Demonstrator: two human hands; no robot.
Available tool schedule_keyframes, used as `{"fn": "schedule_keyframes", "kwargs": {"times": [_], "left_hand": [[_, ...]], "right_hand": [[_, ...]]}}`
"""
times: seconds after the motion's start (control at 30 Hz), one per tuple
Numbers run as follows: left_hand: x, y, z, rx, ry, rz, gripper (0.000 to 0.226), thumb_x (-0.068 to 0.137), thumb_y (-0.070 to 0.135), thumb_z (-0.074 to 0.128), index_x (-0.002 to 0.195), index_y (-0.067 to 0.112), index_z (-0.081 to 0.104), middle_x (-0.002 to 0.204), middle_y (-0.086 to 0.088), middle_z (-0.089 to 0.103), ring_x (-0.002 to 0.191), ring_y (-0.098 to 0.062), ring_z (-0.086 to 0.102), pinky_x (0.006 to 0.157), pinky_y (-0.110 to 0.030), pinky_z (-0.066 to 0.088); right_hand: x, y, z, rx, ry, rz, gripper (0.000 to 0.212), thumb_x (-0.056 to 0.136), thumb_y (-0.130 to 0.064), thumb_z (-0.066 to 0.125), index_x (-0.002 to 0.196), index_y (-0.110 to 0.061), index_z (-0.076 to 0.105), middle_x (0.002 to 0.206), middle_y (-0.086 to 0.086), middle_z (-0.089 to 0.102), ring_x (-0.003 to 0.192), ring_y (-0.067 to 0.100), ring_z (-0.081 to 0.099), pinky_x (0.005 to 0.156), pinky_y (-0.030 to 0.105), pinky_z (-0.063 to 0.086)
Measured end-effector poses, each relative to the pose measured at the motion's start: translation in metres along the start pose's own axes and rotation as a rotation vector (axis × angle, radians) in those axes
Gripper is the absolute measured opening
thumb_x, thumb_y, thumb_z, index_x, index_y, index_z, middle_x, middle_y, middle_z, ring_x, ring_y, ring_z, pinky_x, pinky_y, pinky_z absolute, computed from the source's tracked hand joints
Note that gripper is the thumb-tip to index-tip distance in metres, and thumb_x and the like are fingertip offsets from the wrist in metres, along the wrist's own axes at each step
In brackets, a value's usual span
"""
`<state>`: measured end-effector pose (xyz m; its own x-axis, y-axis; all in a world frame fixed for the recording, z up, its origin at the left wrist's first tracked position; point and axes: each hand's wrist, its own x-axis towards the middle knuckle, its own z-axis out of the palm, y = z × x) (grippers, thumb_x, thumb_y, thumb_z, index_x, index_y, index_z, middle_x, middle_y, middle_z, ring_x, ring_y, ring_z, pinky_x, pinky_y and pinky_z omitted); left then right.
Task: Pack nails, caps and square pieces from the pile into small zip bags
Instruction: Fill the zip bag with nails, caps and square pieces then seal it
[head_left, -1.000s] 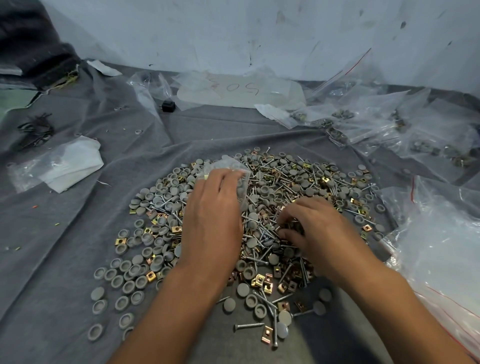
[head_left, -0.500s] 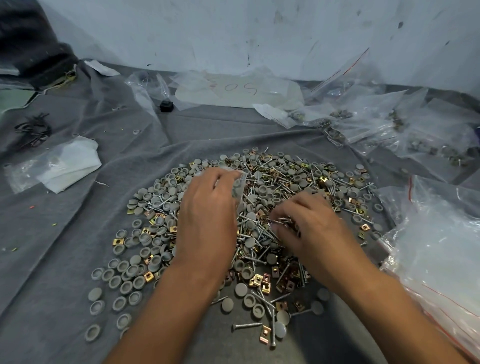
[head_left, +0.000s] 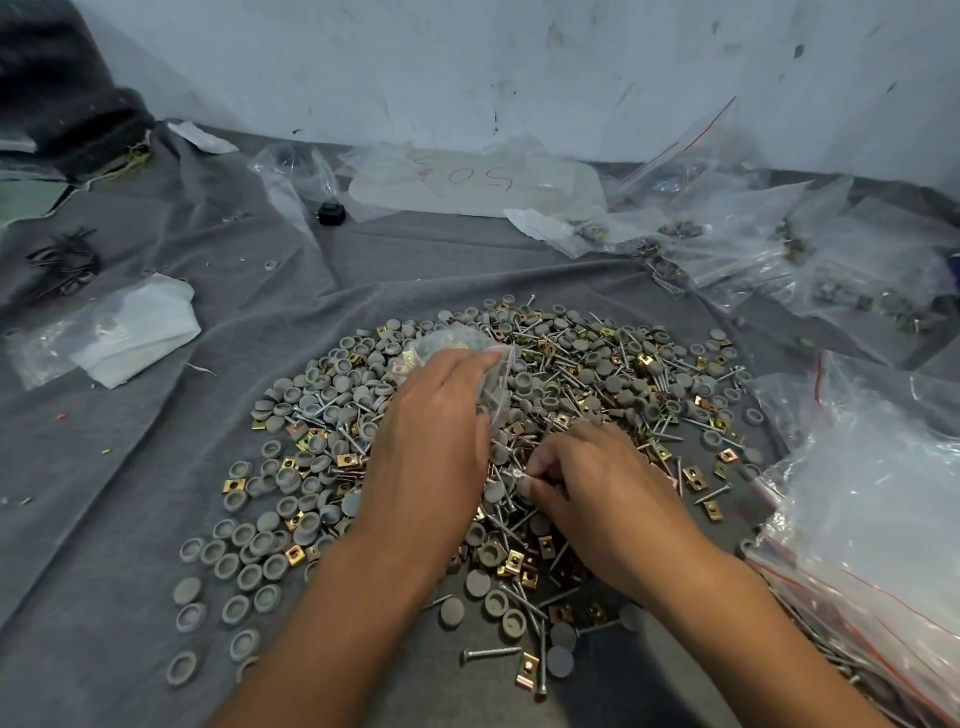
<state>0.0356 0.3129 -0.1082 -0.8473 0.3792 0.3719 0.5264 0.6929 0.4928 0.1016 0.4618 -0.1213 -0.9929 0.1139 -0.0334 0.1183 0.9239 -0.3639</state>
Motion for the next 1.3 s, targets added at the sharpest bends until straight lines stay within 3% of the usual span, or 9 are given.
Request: {"fn": "schedule_keyframes", "kwargs": {"times": [0.1,0.23,0.33,0.5,0.67,0.8,1.07,1.2,1.3], "left_hand": [[0.000,0.000,0.001,-0.016,-0.006,-0.001,0.057,0.089,0.008,0.070,0.140,0.025,0.052,0.131,0.010,0.057,0.113,-0.005,0.053,0.099,-0.020,0.042],[-0.001,0.000,0.001,0.004,-0.012,0.002,0.056,0.089,0.010,0.071,0.139,0.026,0.053,0.132,0.010,0.058,0.112,-0.004,0.055,0.097,-0.016,0.039],[-0.002,0.002,-0.001,0.010,-0.009,0.007,0.056,0.086,0.012,0.074,0.138,0.025,0.054,0.131,0.010,0.059,0.109,-0.005,0.058,0.094,-0.018,0.041],[-0.002,0.003,-0.003,-0.084,-0.047,0.028,0.060,0.084,0.022,0.076,0.139,0.028,0.053,0.127,0.015,0.055,0.090,0.001,0.052,0.089,-0.020,0.050],[-0.001,0.004,-0.001,-0.135,-0.115,0.054,0.063,0.083,0.020,0.075,0.142,0.024,0.052,0.132,0.020,0.045,0.086,0.002,0.048,0.092,-0.010,0.043],[-0.001,0.004,-0.002,-0.111,-0.117,0.076,0.063,0.082,0.016,0.076,0.141,0.020,0.055,0.133,0.018,0.046,0.087,0.002,0.045,0.095,-0.014,0.044],[-0.003,0.006,-0.004,0.009,-0.054,0.131,0.060,0.079,0.020,0.081,0.135,0.019,0.060,0.132,0.011,0.056,0.121,-0.007,0.048,0.107,-0.023,0.038],[-0.002,0.006,-0.003,0.035,-0.054,0.135,0.060,0.079,0.024,0.081,0.135,0.019,0.060,0.131,0.010,0.057,0.120,-0.010,0.048,0.107,-0.031,0.041],[-0.002,0.004,-0.002,0.050,-0.040,0.108,0.062,0.079,0.019,0.081,0.136,0.021,0.058,0.131,0.011,0.055,0.121,-0.008,0.047,0.108,-0.025,0.034]], "right_hand": [[0.002,0.005,-0.004,0.028,-0.003,0.011,0.013,0.100,-0.048,0.052,0.094,-0.037,0.056,0.101,-0.018,0.050,0.106,0.005,0.046,0.093,0.033,0.043],[0.005,0.010,-0.013,0.223,0.046,0.020,0.011,0.101,-0.042,0.052,0.095,-0.036,0.059,0.087,-0.017,0.059,0.078,-0.003,0.055,0.063,0.017,0.042],[0.005,0.009,-0.019,0.422,0.152,-0.024,0.008,0.099,-0.032,0.060,0.094,-0.036,0.064,0.081,-0.018,0.064,0.082,-0.009,0.058,0.066,0.007,0.043],[0.006,0.001,-0.019,0.605,0.295,-0.088,0.015,0.093,-0.022,0.070,0.104,-0.033,0.071,0.087,-0.023,0.070,0.086,-0.005,0.066,0.069,0.008,0.048],[0.006,-0.005,-0.014,0.390,0.459,-0.183,0.013,0.087,-0.014,0.077,0.098,-0.021,0.074,0.090,-0.016,0.069,0.083,-0.003,0.065,0.073,0.006,0.047],[0.006,-0.003,-0.012,0.206,0.564,-0.278,0.015,0.085,-0.009,0.077,0.098,-0.015,0.075,0.097,-0.007,0.066,0.084,0.003,0.061,0.077,0.019,0.053],[0.005,-0.003,-0.009,0.168,0.557,-0.352,0.023,0.081,-0.010,0.080,0.104,-0.011,0.074,0.106,-0.001,0.065,0.092,0.007,0.062,0.082,0.020,0.054],[0.007,-0.002,-0.010,0.270,0.571,-0.313,0.027,0.079,-0.010,0.081,0.103,-0.015,0.069,0.102,-0.007,0.062,0.088,0.000,0.061,0.078,0.016,0.052],[0.009,0.007,-0.013,0.271,0.568,-0.248,0.021,0.080,-0.012,0.078,0.097,-0.021,0.068,0.094,-0.014,0.060,0.085,-0.004,0.059,0.075,0.010,0.048]]}}
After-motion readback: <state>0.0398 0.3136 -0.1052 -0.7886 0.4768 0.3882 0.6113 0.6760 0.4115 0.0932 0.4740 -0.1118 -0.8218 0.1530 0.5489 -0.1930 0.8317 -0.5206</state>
